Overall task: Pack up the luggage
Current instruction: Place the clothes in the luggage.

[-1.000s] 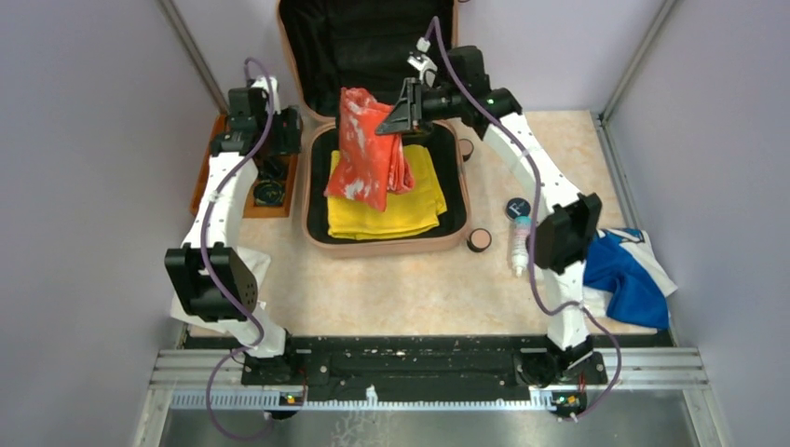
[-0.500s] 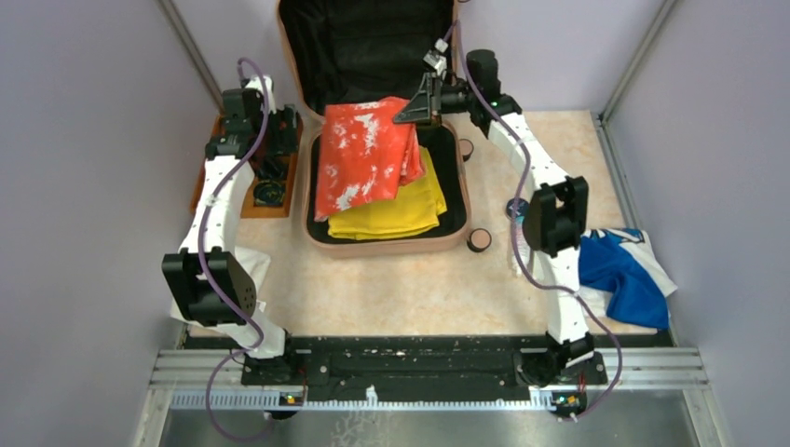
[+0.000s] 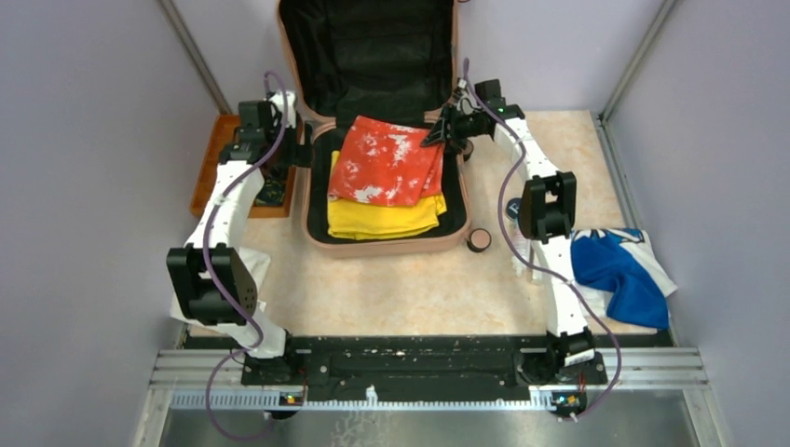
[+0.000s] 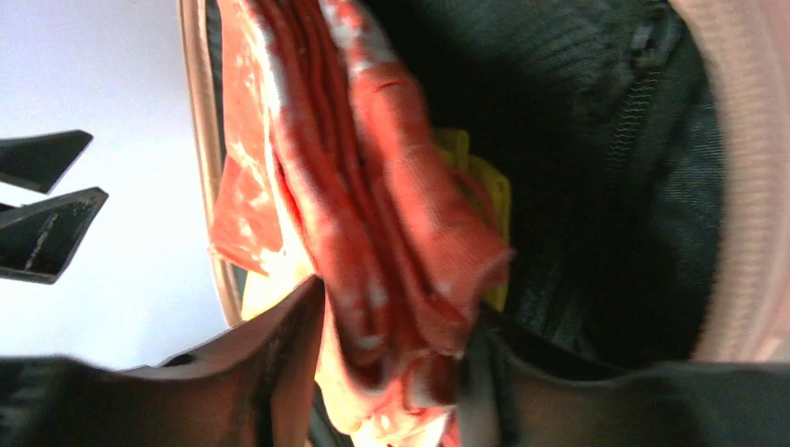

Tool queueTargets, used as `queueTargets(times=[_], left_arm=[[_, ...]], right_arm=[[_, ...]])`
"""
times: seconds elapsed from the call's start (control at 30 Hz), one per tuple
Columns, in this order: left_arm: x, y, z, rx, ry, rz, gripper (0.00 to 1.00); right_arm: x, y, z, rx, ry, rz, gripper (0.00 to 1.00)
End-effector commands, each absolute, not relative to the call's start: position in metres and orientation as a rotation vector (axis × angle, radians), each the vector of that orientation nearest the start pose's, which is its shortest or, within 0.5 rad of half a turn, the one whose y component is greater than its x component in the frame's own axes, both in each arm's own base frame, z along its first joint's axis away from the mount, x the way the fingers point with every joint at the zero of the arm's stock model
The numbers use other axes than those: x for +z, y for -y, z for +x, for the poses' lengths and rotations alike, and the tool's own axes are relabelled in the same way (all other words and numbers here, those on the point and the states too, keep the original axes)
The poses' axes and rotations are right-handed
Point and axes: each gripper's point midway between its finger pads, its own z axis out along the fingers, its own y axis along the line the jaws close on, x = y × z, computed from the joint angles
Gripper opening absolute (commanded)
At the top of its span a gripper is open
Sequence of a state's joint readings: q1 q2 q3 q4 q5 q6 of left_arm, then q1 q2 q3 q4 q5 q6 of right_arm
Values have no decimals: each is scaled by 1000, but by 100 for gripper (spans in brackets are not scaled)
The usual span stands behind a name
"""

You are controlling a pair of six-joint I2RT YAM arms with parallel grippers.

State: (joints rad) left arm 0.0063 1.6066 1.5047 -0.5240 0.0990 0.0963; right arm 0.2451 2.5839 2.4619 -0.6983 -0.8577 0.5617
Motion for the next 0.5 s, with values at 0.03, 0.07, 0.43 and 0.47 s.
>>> queueTargets(times=[0.03, 0.07, 0.43, 0.47], left_arm=[[199, 55, 462, -144, -2210, 314, 99], [193, 63, 461, -181, -2229, 331, 99], [151, 110, 436, -457, -2351, 372, 75], [149, 110, 436, -457, -2357, 366, 72]], right_arm=[[165, -286, 532, 1016, -2414, -153, 68], [170, -284, 534, 966, -2405, -150, 74], [197, -268, 521, 527, -2367, -180, 86], [199, -264, 520, 502, -2366, -167, 86]])
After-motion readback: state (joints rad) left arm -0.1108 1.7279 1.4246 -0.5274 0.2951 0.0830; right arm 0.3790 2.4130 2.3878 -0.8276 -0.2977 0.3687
